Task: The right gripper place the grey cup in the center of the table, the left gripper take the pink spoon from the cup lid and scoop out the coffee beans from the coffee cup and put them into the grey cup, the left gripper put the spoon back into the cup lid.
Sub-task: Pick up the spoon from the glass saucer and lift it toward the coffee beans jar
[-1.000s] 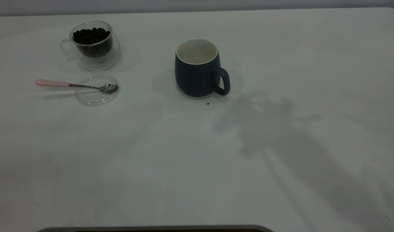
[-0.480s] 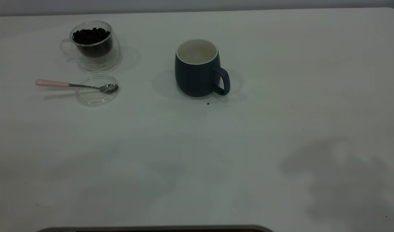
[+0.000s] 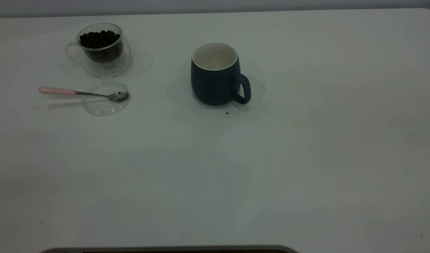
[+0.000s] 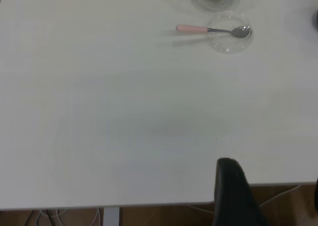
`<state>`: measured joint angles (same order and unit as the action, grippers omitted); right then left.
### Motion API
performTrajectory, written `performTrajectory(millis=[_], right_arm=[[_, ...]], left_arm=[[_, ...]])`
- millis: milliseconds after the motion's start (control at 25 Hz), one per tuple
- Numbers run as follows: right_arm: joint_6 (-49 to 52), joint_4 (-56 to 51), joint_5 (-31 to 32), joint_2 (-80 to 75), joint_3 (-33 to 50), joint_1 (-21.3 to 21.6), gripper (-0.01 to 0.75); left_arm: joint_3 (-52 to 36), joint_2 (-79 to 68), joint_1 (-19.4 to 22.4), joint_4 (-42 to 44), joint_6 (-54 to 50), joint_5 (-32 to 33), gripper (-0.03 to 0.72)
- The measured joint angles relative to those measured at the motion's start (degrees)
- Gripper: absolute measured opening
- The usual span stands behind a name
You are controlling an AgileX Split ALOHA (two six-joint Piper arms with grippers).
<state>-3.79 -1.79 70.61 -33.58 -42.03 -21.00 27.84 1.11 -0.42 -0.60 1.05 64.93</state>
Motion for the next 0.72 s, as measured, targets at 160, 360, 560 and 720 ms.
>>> performTrajectory(millis=[160,360,560,720], right_arm=[[-0.8,-0.5,-1.3,9.6,4.5,6.2,0.591],[-0.3,-0.7,-1.6,18.6,7.8,12.2,0.591],[-0.2,-0.7,-2.2,24.6,10.6,17.0,0.591],[-0.2,-0.6,-4.4,27.8,12.9,19.5,0.591]], left_arm=[[0.0,0.0,0.0,0.0,0.0,0.0,0.447],[0.0,0.0,0.0,0.0,0.0,0.0,0.447],[0.0,0.0,0.0,0.0,0.0,0.0,0.447],[0.0,0.0,0.0,0.0,0.0,0.0,0.447]])
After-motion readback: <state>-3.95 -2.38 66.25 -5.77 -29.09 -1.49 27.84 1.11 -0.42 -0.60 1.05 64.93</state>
